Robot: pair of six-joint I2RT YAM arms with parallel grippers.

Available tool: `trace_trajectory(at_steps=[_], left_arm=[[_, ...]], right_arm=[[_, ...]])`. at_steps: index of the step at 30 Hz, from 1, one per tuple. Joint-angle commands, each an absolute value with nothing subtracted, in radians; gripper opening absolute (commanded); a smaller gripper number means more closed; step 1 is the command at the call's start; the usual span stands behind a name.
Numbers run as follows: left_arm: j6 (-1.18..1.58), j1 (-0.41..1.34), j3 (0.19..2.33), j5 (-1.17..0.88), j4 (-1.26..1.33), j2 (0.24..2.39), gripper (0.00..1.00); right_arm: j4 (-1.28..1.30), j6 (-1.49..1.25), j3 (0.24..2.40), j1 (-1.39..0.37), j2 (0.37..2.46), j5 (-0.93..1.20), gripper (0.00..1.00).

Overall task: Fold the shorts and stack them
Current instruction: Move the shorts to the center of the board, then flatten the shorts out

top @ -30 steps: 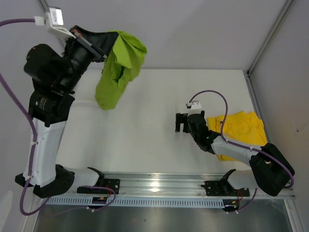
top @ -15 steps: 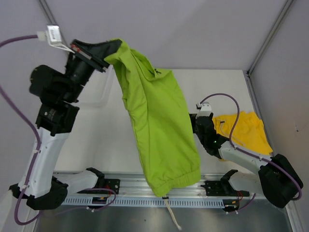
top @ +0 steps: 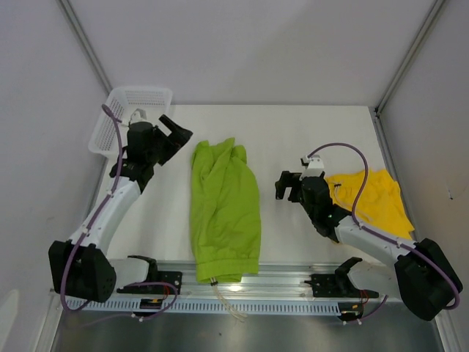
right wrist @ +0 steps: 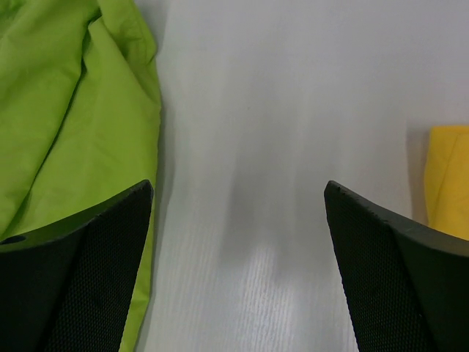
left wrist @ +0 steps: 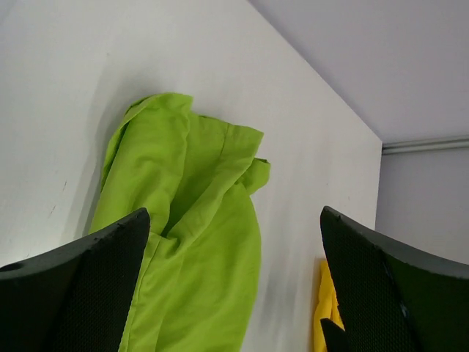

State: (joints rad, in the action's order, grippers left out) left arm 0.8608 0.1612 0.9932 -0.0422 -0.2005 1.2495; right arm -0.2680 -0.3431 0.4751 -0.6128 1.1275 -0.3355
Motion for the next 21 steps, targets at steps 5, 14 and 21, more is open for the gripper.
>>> trace_trajectory(at_steps=[5, 14, 21], left_arm=[[0.704, 0.176, 1.120, 0.061, -0.262, 1.020, 0.99], [0.615, 0.206, 1.077, -0.060, -0.388, 0.902, 0.99], [0.569, 0.206, 1.008, -0.074, -0.423, 0.793, 0.99]], right_arm=[[-0.240, -0.402, 0.508, -0.664, 1.155, -0.206, 0.99], [0.220, -0.897, 0.601, -0.905, 1.011, -0.172, 0.98], [0.233, -1.109, 0.492, -1.080, 0.865, -0.115, 0.90]])
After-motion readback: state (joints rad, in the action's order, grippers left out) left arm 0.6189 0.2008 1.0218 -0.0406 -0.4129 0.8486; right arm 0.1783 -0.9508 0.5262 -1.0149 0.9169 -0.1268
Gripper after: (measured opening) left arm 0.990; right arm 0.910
